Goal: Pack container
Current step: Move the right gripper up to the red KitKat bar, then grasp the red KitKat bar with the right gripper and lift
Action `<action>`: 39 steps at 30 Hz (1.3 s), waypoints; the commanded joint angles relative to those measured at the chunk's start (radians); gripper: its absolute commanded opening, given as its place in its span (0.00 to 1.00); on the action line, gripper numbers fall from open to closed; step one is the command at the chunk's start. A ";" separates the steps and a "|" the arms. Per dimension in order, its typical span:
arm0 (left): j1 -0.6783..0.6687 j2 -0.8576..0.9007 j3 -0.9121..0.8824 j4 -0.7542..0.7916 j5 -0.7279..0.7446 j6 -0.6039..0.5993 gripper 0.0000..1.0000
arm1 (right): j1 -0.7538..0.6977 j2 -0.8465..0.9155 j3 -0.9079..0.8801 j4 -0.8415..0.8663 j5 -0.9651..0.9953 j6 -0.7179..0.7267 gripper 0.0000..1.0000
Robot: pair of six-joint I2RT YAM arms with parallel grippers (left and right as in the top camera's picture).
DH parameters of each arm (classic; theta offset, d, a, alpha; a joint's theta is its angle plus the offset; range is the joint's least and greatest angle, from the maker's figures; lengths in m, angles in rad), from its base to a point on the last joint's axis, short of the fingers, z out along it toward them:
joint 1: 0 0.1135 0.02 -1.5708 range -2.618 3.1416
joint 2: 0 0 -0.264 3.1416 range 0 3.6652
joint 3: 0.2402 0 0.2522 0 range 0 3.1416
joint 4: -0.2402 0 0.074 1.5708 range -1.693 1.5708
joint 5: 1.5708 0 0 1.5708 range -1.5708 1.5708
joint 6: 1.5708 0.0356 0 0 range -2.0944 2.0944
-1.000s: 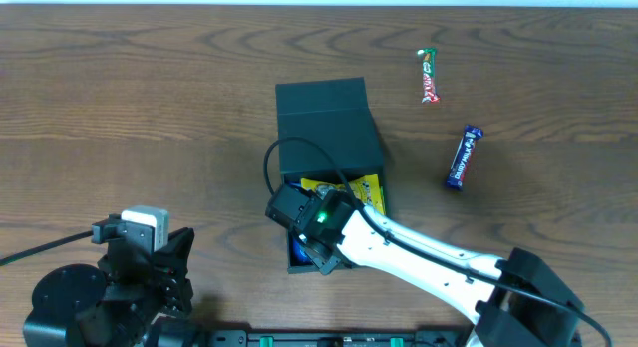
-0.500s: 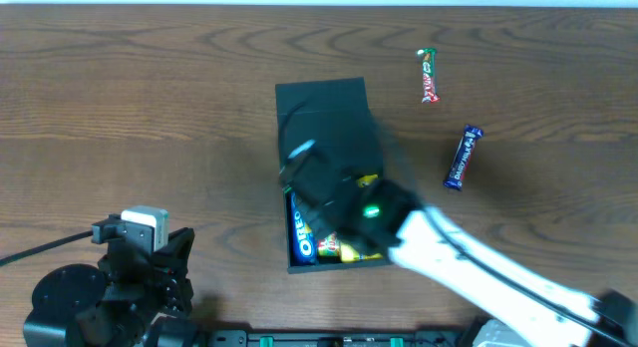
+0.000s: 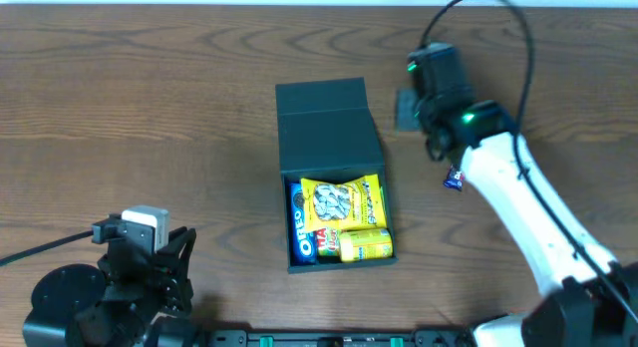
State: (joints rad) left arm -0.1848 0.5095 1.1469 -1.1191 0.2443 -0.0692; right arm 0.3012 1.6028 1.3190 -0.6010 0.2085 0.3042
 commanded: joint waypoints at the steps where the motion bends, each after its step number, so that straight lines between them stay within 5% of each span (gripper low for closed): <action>1: 0.003 0.008 -0.002 0.007 -0.020 0.023 0.12 | -0.083 0.073 0.003 0.078 -0.113 -0.014 0.02; 8: 0.003 0.058 -0.002 0.031 -0.019 0.022 0.15 | -0.177 0.372 0.215 0.081 -0.160 -0.040 0.04; 12: 0.003 0.101 -0.002 0.031 -0.019 0.022 0.14 | -0.178 0.525 0.396 -0.013 -0.160 -0.039 0.22; 15: 0.003 0.129 -0.002 0.029 -0.019 0.022 0.14 | -0.178 0.606 0.498 -0.055 -0.160 -0.039 0.49; 16: 0.003 0.136 -0.002 0.029 -0.019 0.022 0.14 | -0.178 0.620 0.513 -0.057 -0.160 -0.039 0.51; 32: 0.003 0.147 -0.002 0.031 -0.019 0.026 0.13 | -0.206 0.714 0.521 -0.068 -0.146 -0.013 0.55; 39: 0.003 0.147 -0.002 0.021 0.073 0.161 0.14 | -0.212 0.736 0.521 -0.070 -0.156 -0.009 0.55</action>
State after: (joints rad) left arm -0.1848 0.6548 1.1465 -1.0931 0.2543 0.0002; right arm 0.0990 2.3062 1.8206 -0.6693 0.0555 0.2810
